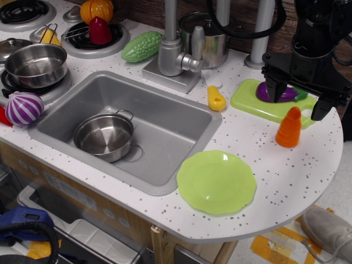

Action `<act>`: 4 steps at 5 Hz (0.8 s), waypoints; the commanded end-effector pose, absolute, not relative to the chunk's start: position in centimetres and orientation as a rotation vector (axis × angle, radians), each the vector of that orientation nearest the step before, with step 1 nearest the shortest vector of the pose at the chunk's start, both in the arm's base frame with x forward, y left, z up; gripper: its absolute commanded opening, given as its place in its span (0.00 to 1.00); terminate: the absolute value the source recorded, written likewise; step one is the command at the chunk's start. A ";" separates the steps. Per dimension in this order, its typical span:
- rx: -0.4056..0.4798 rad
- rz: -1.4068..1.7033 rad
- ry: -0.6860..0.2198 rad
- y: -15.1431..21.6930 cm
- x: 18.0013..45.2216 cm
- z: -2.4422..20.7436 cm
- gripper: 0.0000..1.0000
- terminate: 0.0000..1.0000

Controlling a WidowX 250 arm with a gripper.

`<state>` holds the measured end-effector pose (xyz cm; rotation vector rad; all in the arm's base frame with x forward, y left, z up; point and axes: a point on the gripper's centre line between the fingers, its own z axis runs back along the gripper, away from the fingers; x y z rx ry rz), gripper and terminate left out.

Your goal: Put carrot on plate

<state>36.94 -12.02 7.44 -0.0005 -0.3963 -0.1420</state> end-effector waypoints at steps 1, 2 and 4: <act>-0.001 -0.142 -0.396 -12.0 36.9 7.4 1.00 0.00; -0.015 -0.144 -0.420 -12.0 37.6 6.1 1.00 0.00; -0.033 -0.152 -0.456 -12.0 38.8 4.3 1.00 0.00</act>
